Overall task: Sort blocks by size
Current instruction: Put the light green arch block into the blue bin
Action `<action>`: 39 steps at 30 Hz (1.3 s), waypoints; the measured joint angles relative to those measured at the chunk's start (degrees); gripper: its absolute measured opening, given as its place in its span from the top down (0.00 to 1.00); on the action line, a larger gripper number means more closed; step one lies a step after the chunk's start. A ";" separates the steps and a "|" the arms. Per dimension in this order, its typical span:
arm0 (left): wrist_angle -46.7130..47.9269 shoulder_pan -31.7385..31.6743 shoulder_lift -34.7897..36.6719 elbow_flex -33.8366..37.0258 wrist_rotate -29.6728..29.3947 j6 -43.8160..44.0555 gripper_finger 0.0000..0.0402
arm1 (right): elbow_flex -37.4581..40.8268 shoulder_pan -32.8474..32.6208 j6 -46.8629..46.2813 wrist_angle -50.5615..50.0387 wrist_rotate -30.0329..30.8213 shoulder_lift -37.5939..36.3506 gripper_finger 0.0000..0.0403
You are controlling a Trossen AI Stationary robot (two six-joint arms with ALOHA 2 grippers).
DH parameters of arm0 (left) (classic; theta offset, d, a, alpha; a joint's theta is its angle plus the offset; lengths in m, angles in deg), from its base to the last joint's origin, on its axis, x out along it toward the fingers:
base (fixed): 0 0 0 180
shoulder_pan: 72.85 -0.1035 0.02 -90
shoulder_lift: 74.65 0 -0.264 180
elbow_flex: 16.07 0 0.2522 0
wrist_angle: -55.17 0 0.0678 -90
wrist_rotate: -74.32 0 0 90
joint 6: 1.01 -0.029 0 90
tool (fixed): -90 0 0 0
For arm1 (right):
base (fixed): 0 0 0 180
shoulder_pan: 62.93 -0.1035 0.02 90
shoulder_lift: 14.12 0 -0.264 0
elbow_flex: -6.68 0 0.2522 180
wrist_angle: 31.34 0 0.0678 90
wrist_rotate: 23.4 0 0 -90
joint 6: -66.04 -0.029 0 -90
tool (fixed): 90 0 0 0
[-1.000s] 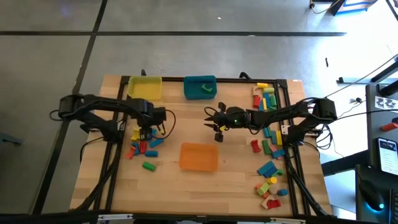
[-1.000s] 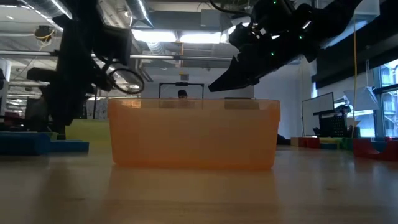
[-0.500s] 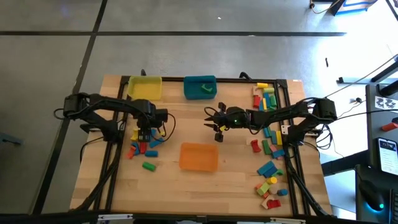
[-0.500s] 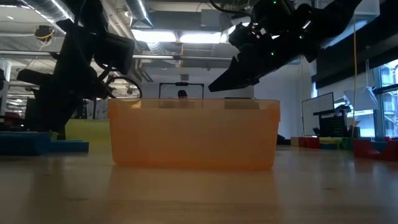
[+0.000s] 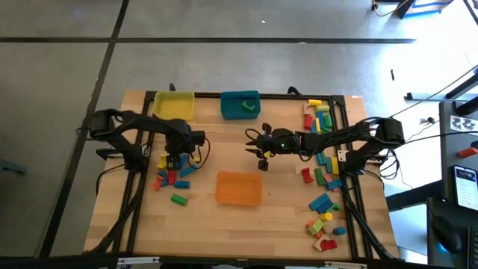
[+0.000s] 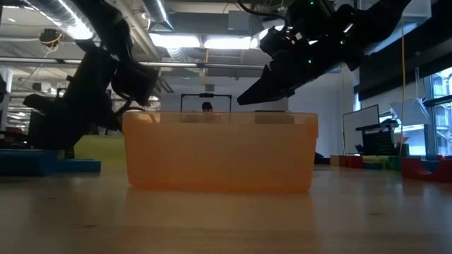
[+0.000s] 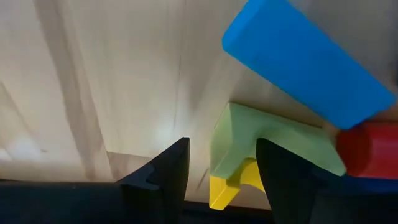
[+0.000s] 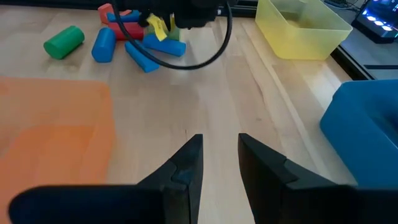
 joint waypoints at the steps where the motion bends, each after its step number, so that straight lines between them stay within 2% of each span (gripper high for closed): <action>1: 0.13 0.00 -0.77 0.00 0.10 0.00 0.58 | 0.00 0.00 0.00 -0.01 0.00 0.00 0.75; 8: 0.54 0.01 -2.75 -0.07 1.21 -0.48 0.60 | 0.00 0.02 0.00 0.04 0.00 0.00 0.75; 16: 0.76 0.01 -2.76 -0.08 1.90 -0.79 0.84 | 0.00 0.02 0.02 0.05 0.00 0.00 0.75; 20: 1.26 0.03 -2.79 -0.77 2.75 -2.35 0.91 | 0.00 0.02 0.02 0.04 0.00 0.00 0.75; 29: 2.52 0.03 -1.25 -4.05 1.61 -2.38 0.90 | 0.00 0.02 0.02 0.09 0.01 0.00 0.75; 39: 3.47 0.03 8.57 -10.09 -3.14 -2.38 0.90 | -0.01 0.02 0.07 -3.05 2.22 -2.06 0.75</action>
